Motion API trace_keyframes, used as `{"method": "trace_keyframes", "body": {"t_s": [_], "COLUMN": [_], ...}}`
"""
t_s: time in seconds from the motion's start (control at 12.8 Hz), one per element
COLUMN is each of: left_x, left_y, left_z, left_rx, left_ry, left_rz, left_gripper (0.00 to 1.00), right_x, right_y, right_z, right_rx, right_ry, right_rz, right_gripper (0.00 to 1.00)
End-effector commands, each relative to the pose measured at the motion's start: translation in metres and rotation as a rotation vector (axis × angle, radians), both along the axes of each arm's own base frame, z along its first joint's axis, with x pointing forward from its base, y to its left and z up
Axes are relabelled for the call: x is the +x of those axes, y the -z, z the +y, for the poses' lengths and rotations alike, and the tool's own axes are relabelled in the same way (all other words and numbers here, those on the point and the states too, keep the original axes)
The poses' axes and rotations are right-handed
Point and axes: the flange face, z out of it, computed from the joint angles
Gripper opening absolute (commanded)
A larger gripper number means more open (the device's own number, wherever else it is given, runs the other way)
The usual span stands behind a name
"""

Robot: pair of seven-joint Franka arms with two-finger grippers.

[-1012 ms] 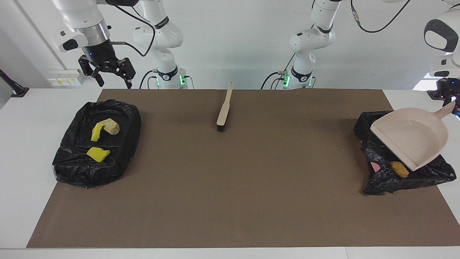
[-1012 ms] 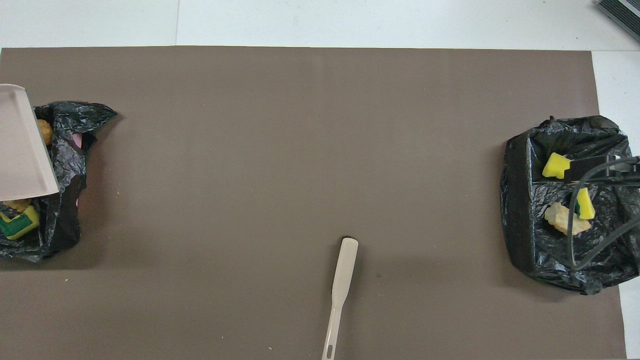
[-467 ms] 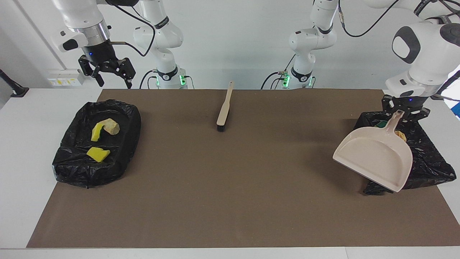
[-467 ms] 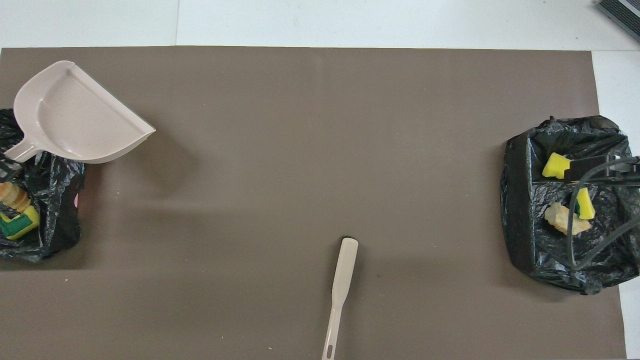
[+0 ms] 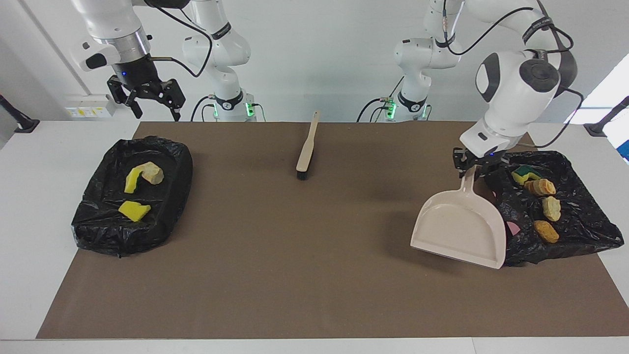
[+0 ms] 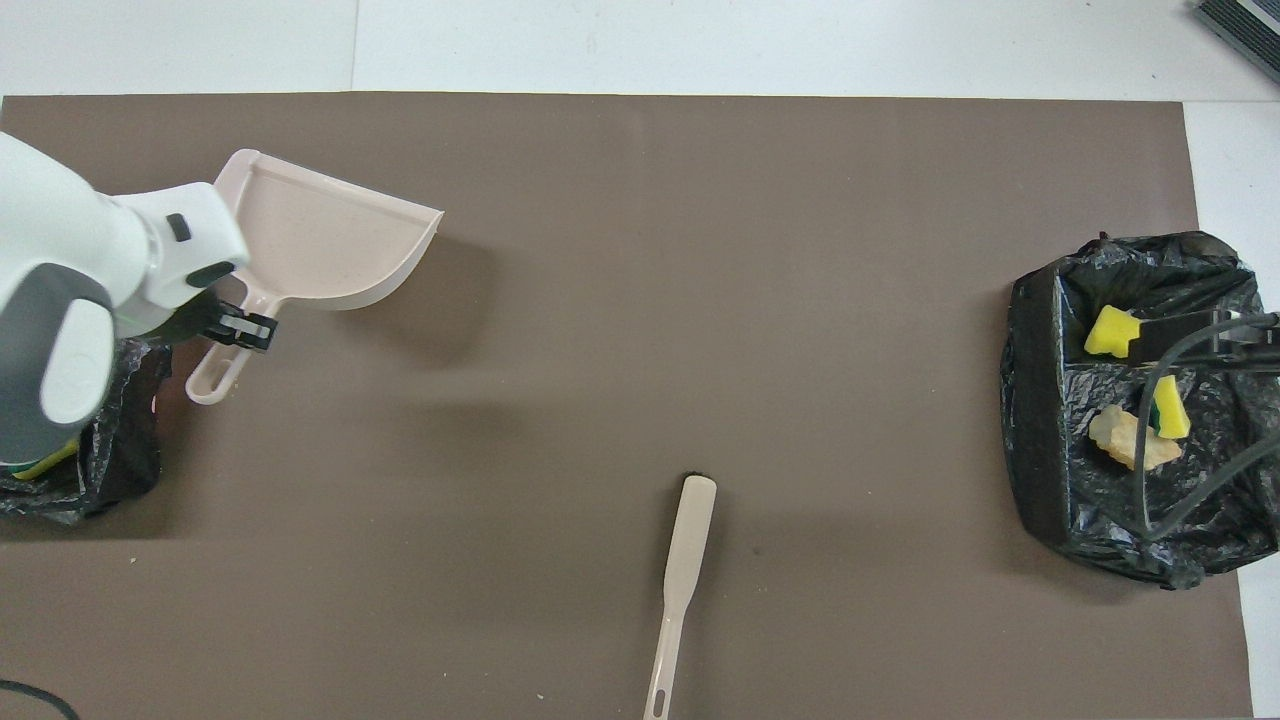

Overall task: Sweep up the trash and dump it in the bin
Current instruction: 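Bring the empty dustpan back to the table center with the left gripper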

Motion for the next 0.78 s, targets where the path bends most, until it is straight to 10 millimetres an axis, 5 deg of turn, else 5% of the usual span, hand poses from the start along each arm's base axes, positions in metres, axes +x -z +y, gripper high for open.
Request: {"method": "trace_keyframes", "body": {"t_s": [0.0,0.31,0.7], "left_x": [-0.01,-0.037,-0.077], "left_y": [0.03,0.075,0.115], "left_z": [-0.079,-0.204,-0.303], "left_rx": [-0.014,-0.067,-0.158], "left_ry": [-0.08,-0.147,-0.217], "left_rz": [-0.024,-0.082,-0.112], "left_gripper": [0.0,0.0,0.0], "right_x": [-0.002,-0.002,-0.002], "right_y": [-0.003,-0.003,-0.003], "right_z": [0.0,0.0,0.0], "right_rx": [0.0,0.001,0.001], "right_ry": [-0.011,-0.013,-0.013], "right_rz": [0.0,0.0,0.0], "right_gripper": [1.0,1.0,1.0]}}
